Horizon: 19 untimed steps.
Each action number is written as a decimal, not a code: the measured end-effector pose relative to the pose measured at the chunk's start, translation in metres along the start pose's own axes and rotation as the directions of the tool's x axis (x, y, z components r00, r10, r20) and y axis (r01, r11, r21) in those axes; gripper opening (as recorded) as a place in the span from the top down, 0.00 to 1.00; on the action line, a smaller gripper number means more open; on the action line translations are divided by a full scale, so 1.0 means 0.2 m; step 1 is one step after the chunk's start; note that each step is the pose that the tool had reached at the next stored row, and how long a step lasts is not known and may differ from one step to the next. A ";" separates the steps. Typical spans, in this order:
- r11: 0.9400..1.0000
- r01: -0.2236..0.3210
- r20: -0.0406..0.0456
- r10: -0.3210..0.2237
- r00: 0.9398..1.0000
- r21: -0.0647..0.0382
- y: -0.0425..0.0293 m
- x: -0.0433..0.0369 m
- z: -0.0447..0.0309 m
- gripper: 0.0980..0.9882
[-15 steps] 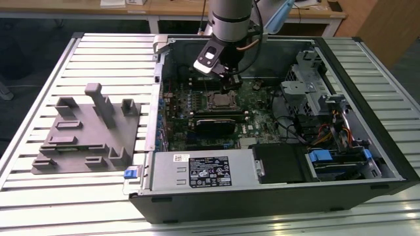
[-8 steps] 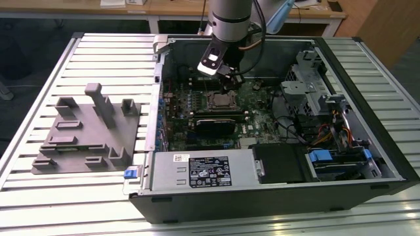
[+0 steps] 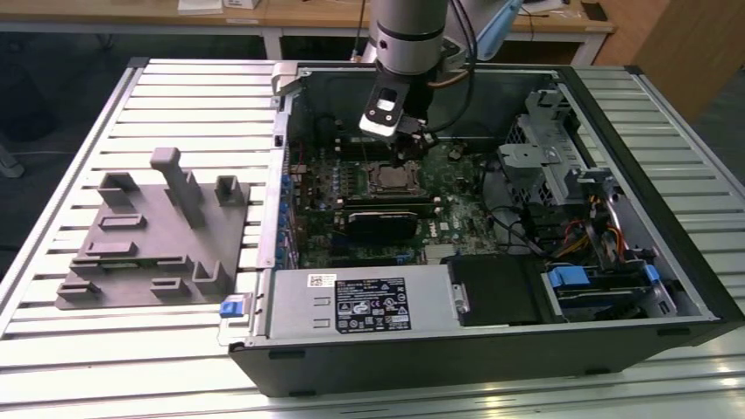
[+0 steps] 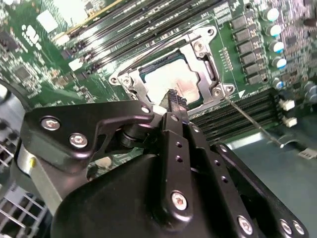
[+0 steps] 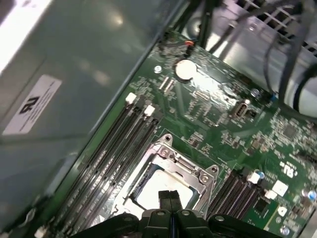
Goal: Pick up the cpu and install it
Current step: 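Close the cpu cover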
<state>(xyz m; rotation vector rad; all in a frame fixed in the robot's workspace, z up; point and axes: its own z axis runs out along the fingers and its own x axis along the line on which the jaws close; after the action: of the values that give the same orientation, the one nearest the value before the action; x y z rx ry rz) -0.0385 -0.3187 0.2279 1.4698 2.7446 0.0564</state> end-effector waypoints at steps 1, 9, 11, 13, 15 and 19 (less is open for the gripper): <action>1.000 0.019 -0.001 -0.019 1.000 0.000 0.000 0.000 0.000 0.99; 0.986 0.164 -0.004 -0.164 0.986 0.001 0.000 0.000 0.002 0.99; 0.980 0.199 -0.004 -0.199 0.980 0.002 0.000 0.000 0.003 0.99; 0.972 0.234 -0.005 -0.234 0.972 0.002 0.000 0.000 0.004 0.99; 0.963 0.269 -0.005 -0.269 0.963 0.003 0.000 0.000 0.004 0.99; 0.941 0.339 -0.007 -0.339 0.941 0.003 0.000 0.000 0.005 0.99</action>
<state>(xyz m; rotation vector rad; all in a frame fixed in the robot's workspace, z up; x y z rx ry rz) -0.0385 -0.3187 0.2268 0.9754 2.9582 0.0469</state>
